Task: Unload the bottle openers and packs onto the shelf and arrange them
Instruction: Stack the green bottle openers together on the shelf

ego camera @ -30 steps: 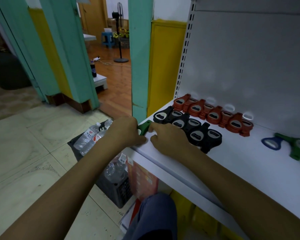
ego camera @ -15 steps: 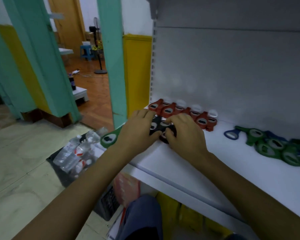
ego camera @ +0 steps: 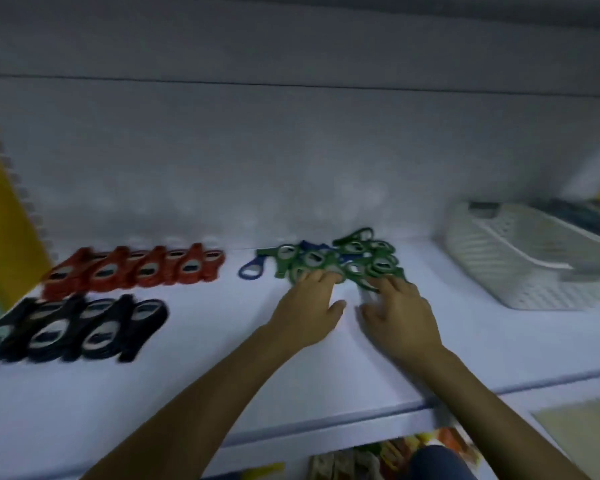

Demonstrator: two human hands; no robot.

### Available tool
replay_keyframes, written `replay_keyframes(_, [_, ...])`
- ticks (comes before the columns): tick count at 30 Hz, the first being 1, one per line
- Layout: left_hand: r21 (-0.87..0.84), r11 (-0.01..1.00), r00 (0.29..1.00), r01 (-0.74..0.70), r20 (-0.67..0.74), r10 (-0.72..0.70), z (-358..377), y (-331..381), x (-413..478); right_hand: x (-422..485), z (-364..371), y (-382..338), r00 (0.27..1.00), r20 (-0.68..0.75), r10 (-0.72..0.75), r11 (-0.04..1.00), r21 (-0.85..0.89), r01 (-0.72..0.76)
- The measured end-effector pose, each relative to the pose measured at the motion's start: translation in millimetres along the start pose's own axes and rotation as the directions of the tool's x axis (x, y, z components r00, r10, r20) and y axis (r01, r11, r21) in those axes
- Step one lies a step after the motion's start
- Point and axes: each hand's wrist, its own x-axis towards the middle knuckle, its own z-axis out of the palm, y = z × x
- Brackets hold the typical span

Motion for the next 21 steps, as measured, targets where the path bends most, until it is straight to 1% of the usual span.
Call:
replay_keyframes(3, [-0.118,0.992,0.999,-0.033,0.007,0.034,22.8,15.0,15.1,-5.3,-0.6,28.3,0.990,0.025,0.136,0.991,-0.021,-0.135])
replay_keyframes(5, [-0.208,0.978,0.999,-0.030,0.005,0.032,31.9,19.5,21.6,-1.7,-0.3,35.9,0.982,0.001,0.188,0.982,-0.026,-0.187])
replay_keyframes(8, [-0.341,0.940,1.000,0.001,0.015,0.004,39.3,16.4,28.3,14.5,0.7,38.7,0.978,-0.038,0.207,0.969,-0.130,-0.210])
replay_keyframes(10, [-0.453,0.890,0.999,0.051,0.018,-0.048,40.7,11.3,28.9,23.6,0.6,38.8,0.973,-0.044,0.225,0.956,-0.185,-0.229])
replay_keyframes(13, [-0.585,0.803,0.992,0.115,0.031,-0.119,40.3,6.7,29.7,26.1,5.5,36.2,0.976,-0.120,0.181,0.944,-0.258,-0.207])
replay_keyframes(15, [-0.625,0.771,0.991,0.127,0.041,-0.130,40.2,7.4,30.1,20.4,9.5,33.2,0.971,-0.191,0.145,0.949,-0.250,-0.191])
replay_keyframes(16, [-0.640,0.758,0.990,0.129,0.045,-0.130,40.2,7.9,30.7,18.2,8.1,31.4,0.960,-0.225,0.168,0.952,-0.215,-0.217])
replay_keyframes(18, [-0.665,0.733,0.989,0.143,0.065,-0.135,40.4,9.3,31.3,15.3,1.3,29.0,0.917,-0.299,0.263,0.955,-0.055,-0.291])
replay_keyframes(19, [-0.673,0.724,0.987,0.154,0.078,-0.137,40.1,10.1,31.3,12.6,-2.3,26.8,0.898,-0.360,0.252,0.964,0.016,-0.264])
replay_keyframes(20, [-0.682,0.711,0.985,0.169,0.092,-0.146,39.4,11.5,31.6,9.8,-5.8,23.7,0.889,-0.433,0.151,0.987,0.023,-0.156])
replay_keyframes(21, [-0.695,0.694,0.982,0.185,0.102,-0.159,38.6,12.2,31.4,7.8,-7.6,19.2,0.875,-0.483,-0.029,0.999,-0.027,0.018])
